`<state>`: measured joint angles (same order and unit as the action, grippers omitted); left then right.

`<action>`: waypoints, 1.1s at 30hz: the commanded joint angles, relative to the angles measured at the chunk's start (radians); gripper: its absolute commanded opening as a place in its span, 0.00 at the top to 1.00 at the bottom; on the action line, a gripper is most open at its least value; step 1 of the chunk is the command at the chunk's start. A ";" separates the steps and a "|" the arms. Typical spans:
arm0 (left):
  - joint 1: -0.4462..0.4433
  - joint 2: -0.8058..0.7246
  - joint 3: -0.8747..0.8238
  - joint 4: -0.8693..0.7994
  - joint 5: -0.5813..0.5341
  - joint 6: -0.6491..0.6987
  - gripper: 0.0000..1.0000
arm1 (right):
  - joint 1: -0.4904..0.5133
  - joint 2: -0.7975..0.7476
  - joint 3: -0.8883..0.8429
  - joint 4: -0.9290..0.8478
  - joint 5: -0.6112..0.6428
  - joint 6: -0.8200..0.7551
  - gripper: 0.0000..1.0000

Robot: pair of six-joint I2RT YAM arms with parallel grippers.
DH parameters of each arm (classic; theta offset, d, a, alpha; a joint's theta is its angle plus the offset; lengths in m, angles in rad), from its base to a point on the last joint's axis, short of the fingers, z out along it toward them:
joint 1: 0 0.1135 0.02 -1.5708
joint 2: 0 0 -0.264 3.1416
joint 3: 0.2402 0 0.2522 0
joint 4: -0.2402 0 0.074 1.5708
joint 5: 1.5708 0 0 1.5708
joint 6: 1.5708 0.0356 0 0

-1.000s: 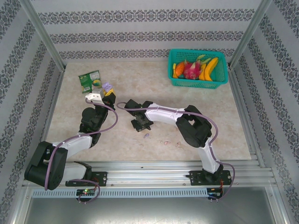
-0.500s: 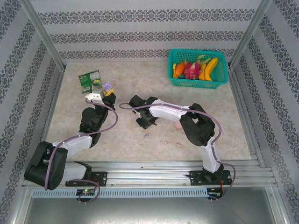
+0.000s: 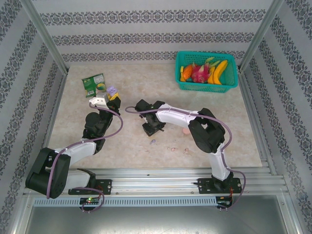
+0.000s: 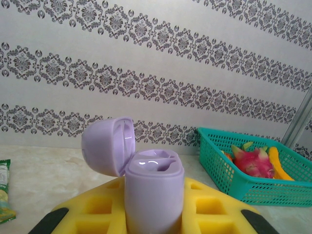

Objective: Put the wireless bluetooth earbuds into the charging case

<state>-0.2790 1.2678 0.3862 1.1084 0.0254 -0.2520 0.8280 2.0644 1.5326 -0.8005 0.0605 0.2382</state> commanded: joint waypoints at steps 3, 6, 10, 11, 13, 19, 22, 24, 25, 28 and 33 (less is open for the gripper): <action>0.011 -0.015 0.026 0.039 0.005 -0.016 1.00 | -0.034 -0.158 -0.092 0.036 -0.059 0.202 0.44; 0.012 -0.013 0.027 0.041 0.001 -0.015 1.00 | -0.059 -0.223 -0.163 0.085 -0.100 0.315 0.41; 0.012 -0.010 0.030 0.041 -0.003 -0.012 1.00 | -0.082 -0.289 -0.232 0.119 -0.096 0.470 0.41; 0.012 -0.009 0.031 0.043 -0.002 -0.012 1.00 | -0.082 -0.298 -0.241 0.129 -0.092 0.499 0.41; 0.012 -0.001 0.033 0.046 0.000 -0.016 1.00 | -0.081 -0.301 -0.247 0.139 -0.086 0.555 0.41; 0.012 0.025 0.039 0.068 0.005 -0.033 1.00 | -0.041 -0.202 -0.162 0.099 -0.051 0.586 0.44; 0.012 0.028 0.042 0.072 0.006 -0.034 1.00 | -0.024 -0.144 -0.116 0.073 -0.022 0.588 0.47; 0.011 0.027 0.042 0.070 0.004 -0.032 1.00 | -0.014 -0.111 -0.095 0.060 -0.008 0.589 0.48; 0.012 0.025 0.041 0.070 0.001 -0.030 1.00 | -0.012 -0.099 -0.087 0.056 0.001 0.591 0.49; 0.011 0.023 0.039 0.068 -0.002 -0.026 1.00 | -0.005 -0.067 -0.071 0.047 0.017 0.591 0.50; 0.012 0.027 0.038 0.072 -0.003 -0.026 1.00 | -0.001 -0.033 -0.044 0.045 0.018 0.587 0.52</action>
<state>-0.2790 1.2953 0.3992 1.1149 0.0246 -0.2672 0.8207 2.0140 1.4506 -0.7258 0.0418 0.8135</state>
